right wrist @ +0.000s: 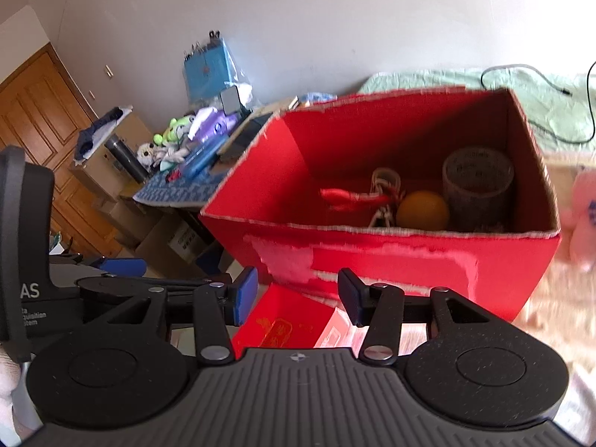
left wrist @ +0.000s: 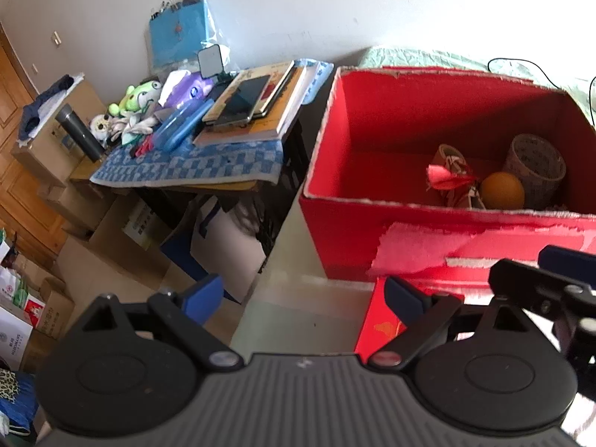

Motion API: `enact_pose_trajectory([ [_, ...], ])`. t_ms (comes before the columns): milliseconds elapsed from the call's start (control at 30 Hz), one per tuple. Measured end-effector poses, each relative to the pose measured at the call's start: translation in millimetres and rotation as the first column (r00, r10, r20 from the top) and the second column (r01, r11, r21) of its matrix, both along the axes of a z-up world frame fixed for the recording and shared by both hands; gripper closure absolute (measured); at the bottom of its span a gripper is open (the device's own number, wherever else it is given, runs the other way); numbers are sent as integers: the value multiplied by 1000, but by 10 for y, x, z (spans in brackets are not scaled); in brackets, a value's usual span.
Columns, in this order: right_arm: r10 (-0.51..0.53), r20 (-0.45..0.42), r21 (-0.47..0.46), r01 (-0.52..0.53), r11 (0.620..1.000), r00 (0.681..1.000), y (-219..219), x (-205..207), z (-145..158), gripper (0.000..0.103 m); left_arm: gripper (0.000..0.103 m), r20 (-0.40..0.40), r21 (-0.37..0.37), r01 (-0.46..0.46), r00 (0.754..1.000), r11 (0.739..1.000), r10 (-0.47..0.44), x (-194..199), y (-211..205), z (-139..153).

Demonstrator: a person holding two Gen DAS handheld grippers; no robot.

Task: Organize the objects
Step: 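Reach the right tool to the small red gift box and grasp it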

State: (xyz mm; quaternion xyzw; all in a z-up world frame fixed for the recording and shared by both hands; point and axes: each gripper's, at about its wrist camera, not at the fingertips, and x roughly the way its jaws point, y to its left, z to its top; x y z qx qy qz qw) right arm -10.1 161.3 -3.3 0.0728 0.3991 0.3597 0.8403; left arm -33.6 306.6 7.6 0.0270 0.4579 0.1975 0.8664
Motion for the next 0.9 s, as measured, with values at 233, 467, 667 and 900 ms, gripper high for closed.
enact_pose_trajectory([
  [233,-8,-101,-8,7,1000,995,20,56,-158,52,9,-30,-13,0,1000,1000,-1,-3,31,-111],
  [467,-14,-189,0,15,1000,982,13,124,-296,52,9,-66,-27,7,998,1000,-9,32,64,-231],
  [667,-13,-247,-3,12,1000,969,41,151,-379,52,9,-89,-47,22,996,999,-26,31,90,-311],
  [900,-23,-296,-16,19,1000,955,63,233,-470,52,9,-105,-106,64,992,992,-75,-49,139,-403],
])
